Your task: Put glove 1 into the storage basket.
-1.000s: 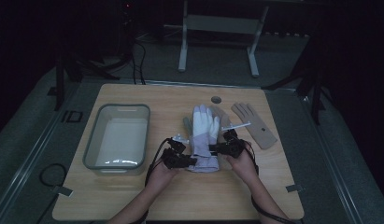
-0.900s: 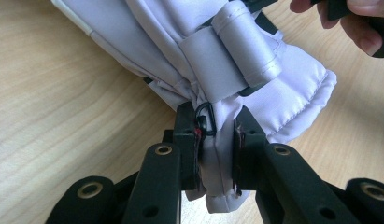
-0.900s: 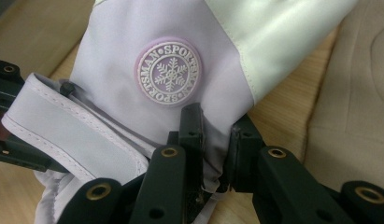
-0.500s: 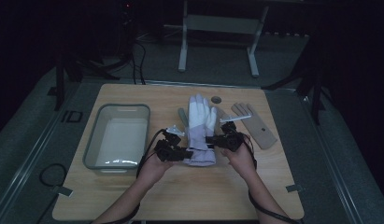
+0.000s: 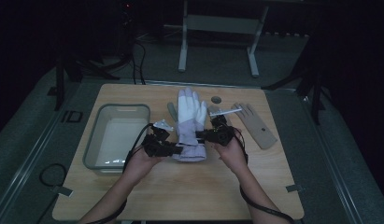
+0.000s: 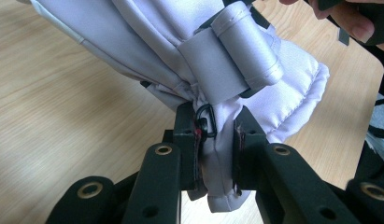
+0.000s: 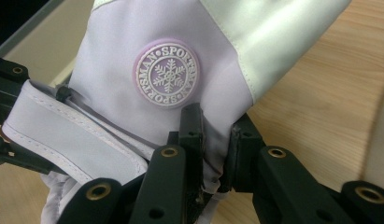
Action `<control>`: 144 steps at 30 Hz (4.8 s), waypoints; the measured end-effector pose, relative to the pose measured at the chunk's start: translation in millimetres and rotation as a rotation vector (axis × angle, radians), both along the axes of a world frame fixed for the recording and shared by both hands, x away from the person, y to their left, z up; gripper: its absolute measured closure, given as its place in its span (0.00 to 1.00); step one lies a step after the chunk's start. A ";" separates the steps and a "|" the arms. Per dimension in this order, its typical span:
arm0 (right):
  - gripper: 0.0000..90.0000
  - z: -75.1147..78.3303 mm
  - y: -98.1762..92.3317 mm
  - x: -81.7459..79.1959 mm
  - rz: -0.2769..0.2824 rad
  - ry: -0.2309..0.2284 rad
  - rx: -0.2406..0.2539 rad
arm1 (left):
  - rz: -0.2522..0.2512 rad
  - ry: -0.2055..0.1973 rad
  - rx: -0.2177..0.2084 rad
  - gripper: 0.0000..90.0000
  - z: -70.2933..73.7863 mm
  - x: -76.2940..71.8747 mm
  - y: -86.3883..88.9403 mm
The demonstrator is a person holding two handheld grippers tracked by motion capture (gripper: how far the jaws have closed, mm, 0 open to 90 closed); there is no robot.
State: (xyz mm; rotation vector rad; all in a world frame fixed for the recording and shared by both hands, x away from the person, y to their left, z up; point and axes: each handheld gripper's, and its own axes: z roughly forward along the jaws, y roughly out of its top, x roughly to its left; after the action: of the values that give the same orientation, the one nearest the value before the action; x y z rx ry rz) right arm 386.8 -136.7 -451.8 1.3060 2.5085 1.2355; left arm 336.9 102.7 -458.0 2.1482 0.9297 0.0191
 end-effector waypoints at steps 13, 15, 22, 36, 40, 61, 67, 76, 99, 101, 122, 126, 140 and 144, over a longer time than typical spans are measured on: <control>0.87 11.3 35.7 1.1 0.041 0.004 0.028 | 0.030 -0.005 0.004 0.85 14.8 -8.3 38.2; 0.87 13.5 42.4 1.1 0.048 0.001 0.029 | 0.034 -0.007 0.003 0.85 17.0 -9.8 45.0; 0.87 19.8 69.2 2.6 0.072 0.002 0.038 | 0.065 -0.010 0.003 0.85 23.3 -14.7 71.8; 0.87 27.1 131.6 6.8 0.118 0.011 0.049 | 0.122 -0.023 0.048 0.84 34.1 -23.8 127.4; 0.87 26.4 148.8 8.3 0.131 0.017 0.042 | 0.130 -0.025 0.056 0.84 34.3 -24.6 142.0; 0.87 -6.7 218.1 14.3 0.169 0.072 -0.019 | 0.149 0.046 0.050 0.84 -2.7 -25.0 198.0; 0.87 -24.2 220.9 10.7 0.168 0.106 -0.051 | 0.148 0.091 0.022 0.84 -22.7 -29.2 197.6; 0.87 -38.4 224.1 10.8 0.185 0.160 -0.095 | 0.174 0.129 0.042 0.83 -33.0 -30.9 195.3; 0.42 -32.0 234.4 16.8 0.206 0.115 -0.161 | 0.371 0.047 0.128 0.44 -28.9 -39.0 186.2; 0.38 -27.0 231.0 16.6 0.213 0.084 -0.151 | 0.369 0.033 0.117 0.44 -25.0 -41.2 185.4; 0.18 9.2 174.6 10.1 0.252 -0.038 -0.131 | 0.337 -0.096 -0.033 0.19 4.6 -42.7 133.7; 0.18 9.8 158.9 9.4 0.237 -0.045 -0.126 | 0.308 -0.101 -0.035 0.17 7.5 -42.8 119.6; 0.18 15.0 90.0 8.2 0.177 -0.087 -0.153 | 0.216 -0.135 -0.080 0.17 8.2 -40.1 74.0; 0.18 13.4 71.3 7.1 0.160 -0.085 -0.160 | 0.175 -0.133 -0.097 0.17 7.3 -39.3 60.5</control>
State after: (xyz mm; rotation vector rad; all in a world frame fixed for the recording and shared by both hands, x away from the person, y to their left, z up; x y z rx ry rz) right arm 393.9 -65.4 -438.3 1.0148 2.6307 1.0642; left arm 297.5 163.2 -450.7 1.9466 1.0157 0.1975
